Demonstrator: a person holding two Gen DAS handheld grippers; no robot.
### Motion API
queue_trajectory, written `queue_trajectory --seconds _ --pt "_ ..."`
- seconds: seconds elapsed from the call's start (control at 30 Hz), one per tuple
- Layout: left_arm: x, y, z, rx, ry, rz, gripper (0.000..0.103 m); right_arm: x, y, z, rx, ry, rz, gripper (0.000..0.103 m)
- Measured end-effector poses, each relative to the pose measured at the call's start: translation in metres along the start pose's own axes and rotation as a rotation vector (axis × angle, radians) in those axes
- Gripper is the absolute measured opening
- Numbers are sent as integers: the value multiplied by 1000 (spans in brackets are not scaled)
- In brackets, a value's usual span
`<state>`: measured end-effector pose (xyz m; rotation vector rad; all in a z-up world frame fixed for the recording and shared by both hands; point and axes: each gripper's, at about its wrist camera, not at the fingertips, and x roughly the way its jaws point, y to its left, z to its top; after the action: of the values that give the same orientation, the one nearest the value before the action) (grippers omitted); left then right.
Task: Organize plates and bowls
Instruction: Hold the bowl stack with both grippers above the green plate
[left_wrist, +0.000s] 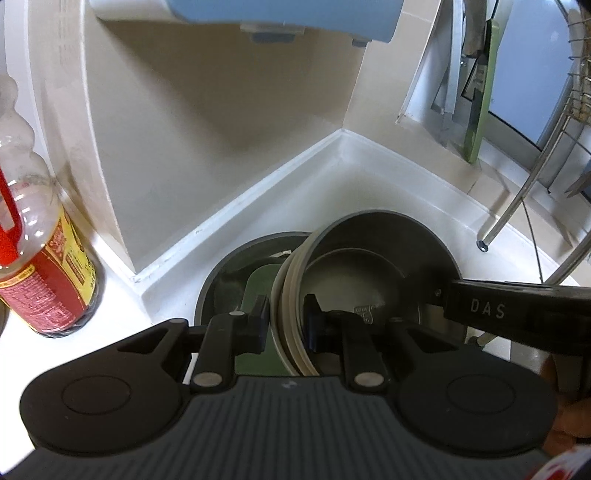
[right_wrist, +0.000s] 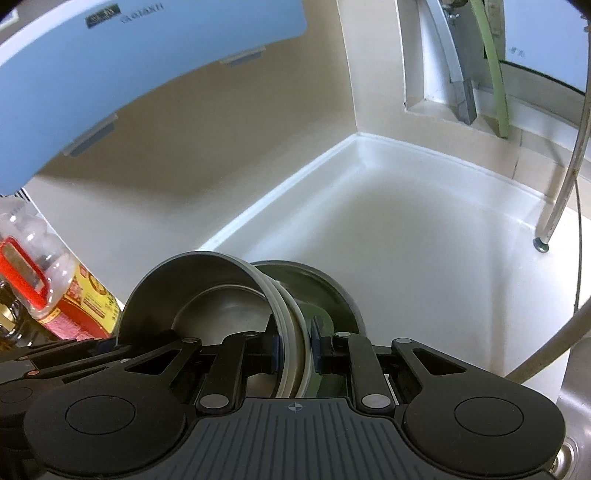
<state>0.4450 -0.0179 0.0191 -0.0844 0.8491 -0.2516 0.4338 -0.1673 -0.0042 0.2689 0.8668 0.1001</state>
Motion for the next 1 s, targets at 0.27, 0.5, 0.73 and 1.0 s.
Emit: queue_trajectory --seconds 0.27,0.5,0.73,1.0 --pt "18 0 1 -7 38 19 17 20 -10 -1 1 40 3 16" --pt "31 4 1 -38 76 34 17 39 -13 2 -10 87 12 16" --pt "41 7 1 -67 112 45 17 53 -10 8 -34 135 12 16" --pt "47 12 6 -82 136 51 18 63 -9 15 -41 180 21 16"
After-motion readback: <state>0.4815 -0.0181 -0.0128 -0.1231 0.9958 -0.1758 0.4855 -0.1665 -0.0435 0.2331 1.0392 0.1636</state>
